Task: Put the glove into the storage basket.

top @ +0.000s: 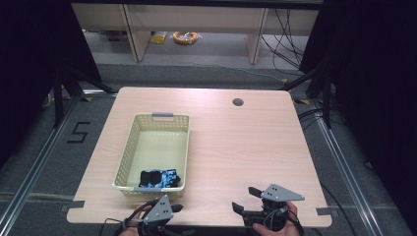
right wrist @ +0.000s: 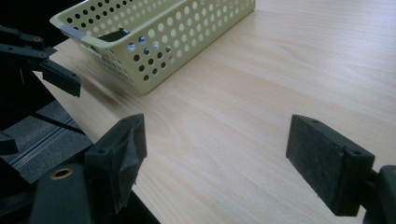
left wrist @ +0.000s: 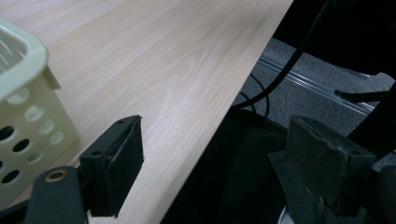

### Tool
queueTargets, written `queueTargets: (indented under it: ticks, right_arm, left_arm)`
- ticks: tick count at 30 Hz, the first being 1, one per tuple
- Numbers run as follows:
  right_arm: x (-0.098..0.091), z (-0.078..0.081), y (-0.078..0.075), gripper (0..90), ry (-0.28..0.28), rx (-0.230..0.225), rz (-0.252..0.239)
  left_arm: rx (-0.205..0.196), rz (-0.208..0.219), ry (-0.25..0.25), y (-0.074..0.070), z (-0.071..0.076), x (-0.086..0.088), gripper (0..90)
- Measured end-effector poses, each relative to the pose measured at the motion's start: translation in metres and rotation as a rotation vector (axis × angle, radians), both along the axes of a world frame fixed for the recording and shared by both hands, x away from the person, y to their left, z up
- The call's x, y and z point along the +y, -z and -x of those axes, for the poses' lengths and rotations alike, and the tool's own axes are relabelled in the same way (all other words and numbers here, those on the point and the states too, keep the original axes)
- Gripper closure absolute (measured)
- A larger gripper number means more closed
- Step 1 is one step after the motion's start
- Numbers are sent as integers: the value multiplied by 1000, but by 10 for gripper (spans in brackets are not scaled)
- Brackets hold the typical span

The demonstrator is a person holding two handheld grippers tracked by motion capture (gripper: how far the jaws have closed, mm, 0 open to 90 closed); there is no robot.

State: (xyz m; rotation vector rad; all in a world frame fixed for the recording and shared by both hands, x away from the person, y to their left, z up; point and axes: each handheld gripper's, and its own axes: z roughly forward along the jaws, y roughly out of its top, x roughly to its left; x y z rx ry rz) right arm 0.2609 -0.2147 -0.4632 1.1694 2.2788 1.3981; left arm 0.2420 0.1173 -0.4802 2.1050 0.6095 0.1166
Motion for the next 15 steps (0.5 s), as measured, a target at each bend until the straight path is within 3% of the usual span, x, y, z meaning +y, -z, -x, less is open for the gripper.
queueTargets:
  ticks: [1,2,3,4,5,6,7,9,10,11,12,13,14,15]
  right_arm:
    - [1,2,0,213,5,19,-6]
    - [2,3,2,212,1,23,-27]
    - [0,2,2,212,-10,-3,0]
    - [0,2,2,211,-9,-7,7]
    - [3,5,3,210,4,15,-16]
    - [2,5,3,209,0,16,3]
    - [1,4,5,207,-20,-15,26]
    - [3,9,6,205,-13,32,22]
    - [2,7,7,204,-25,3,41]
    - [3,8,9,202,-30,-3,38]
    - [2,9,9,200,-34,1,56]
    - [3,9,12,199,-40,10,33]
    - [2,11,11,199,-35,2,68]
    - [3,11,12,198,-31,-6,62]
  left_arm:
    - [29,20,-24,2,3,-2,190]
    - [17,-17,-2,3,1,1,190]
    - [40,9,-19,6,3,-1,189]
    - [22,-15,-10,7,1,1,189]
    - [33,-14,-17,9,2,1,189]
    - [33,-14,-17,9,2,1,187]
    - [28,-23,-24,13,3,1,183]
    - [24,-8,-4,16,4,1,179]
    - [35,-27,-14,17,5,2,177]
    - [12,-44,5,17,3,4,173]
    - [14,-31,-1,18,4,4,171]
    - [14,-31,-1,18,4,4,171]
    - [32,-36,-16,20,5,5,170]
    - [32,-42,-19,21,6,6,170]
